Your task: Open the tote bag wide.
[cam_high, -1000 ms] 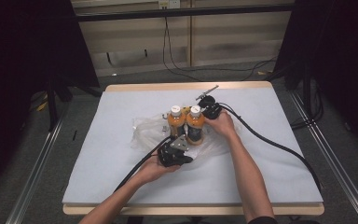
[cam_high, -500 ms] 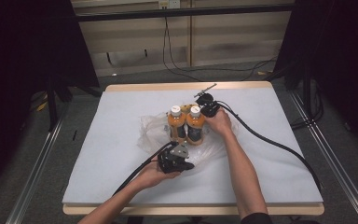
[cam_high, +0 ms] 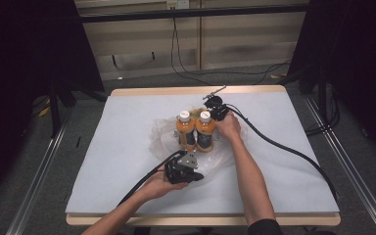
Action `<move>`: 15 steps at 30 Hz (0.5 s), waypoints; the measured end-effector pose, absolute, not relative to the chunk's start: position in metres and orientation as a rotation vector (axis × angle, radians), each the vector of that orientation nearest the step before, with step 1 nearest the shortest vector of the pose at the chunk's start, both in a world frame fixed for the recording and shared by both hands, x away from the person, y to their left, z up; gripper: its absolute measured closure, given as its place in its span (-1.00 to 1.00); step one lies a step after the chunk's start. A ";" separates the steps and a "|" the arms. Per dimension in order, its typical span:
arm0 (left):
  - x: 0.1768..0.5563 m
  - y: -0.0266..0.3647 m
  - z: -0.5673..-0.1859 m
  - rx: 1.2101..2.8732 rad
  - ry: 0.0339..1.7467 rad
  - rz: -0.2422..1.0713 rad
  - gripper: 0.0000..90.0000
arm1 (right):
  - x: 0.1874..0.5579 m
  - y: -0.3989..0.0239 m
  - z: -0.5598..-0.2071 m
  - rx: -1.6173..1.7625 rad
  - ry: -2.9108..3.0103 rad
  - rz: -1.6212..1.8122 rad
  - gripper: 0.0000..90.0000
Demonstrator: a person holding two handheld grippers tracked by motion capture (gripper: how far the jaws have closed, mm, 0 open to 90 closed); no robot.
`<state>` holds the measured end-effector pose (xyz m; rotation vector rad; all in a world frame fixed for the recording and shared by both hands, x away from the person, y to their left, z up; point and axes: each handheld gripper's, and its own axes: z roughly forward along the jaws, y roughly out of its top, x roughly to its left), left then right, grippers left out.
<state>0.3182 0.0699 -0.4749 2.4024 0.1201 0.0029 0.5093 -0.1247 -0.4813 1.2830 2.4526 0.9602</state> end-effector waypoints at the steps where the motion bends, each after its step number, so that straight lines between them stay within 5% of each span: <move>1: 0.319 0.070 -0.475 2.400 0.120 -0.001 1.00 | 0.510 -0.125 -0.481 1.273 2.457 0.952 1.00; 15: 0.330 0.072 -0.476 2.393 0.184 -0.013 1.00 | 0.500 -0.132 -0.467 1.212 2.518 0.969 1.00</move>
